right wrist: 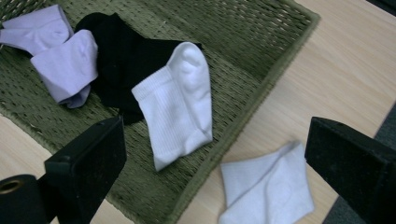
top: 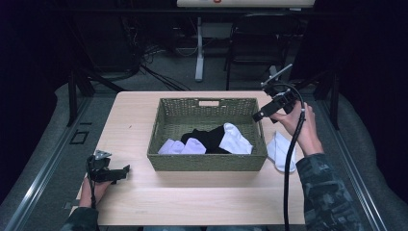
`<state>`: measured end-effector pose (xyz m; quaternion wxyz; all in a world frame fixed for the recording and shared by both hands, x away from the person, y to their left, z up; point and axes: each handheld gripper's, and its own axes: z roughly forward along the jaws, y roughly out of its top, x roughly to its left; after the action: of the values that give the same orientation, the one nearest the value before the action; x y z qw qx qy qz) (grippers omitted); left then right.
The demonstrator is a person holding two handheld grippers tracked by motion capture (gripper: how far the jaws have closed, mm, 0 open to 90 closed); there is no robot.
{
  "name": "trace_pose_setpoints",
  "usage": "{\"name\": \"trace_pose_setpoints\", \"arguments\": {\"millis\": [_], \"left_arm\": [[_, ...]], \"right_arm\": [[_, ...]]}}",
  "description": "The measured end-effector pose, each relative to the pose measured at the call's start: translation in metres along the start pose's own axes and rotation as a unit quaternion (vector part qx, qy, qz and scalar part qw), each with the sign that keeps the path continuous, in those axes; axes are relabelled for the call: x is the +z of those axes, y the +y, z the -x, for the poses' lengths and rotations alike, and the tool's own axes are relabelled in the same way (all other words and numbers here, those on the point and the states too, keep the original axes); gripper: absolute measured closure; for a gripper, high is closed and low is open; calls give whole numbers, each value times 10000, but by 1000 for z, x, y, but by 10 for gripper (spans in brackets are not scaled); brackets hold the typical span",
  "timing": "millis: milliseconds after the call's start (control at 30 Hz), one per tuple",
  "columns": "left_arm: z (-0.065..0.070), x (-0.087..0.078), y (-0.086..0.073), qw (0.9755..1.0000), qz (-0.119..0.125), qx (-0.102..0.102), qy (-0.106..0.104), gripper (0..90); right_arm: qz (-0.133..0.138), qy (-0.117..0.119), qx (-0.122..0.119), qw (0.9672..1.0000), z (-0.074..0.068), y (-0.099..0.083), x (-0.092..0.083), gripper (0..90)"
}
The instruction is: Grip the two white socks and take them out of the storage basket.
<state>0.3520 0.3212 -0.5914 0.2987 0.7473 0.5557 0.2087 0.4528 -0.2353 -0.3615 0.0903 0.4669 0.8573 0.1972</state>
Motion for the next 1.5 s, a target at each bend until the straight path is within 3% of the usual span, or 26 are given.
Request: {"name": "trace_pose_setpoints", "arguments": {"millis": [200, 500, 667, 1067, 1300, 1500], "left_arm": [[0, 0, 0, 10000, 1, -1, 0, 10], [0, 0, 0, 10000, 1, 0, 1, 9], [0, 0, 0, 10000, 1, 0, 1, 9], [0, 0, 0, 10000, -2, 2, 0, 10], [0, 0, 0, 10000, -13, 19, -2, 10], [0, 0, 0, 10000, -15, 20, -2, 9]], "right_arm": [[40, 161, -132, 9998, -16, 14, 16, 49], [-191, 285, -300, 9990, -28, 29, 39, 53], [-302, 360, -201, 9987, -33, 34, 55, 62], [-829, 447, -278, 9952, -43, 42, 103, 43], [-895, 531, -267, 9942, -48, 47, 124, 81], [-744, 493, -75, 9960, -46, 47, 142, 138]]}}
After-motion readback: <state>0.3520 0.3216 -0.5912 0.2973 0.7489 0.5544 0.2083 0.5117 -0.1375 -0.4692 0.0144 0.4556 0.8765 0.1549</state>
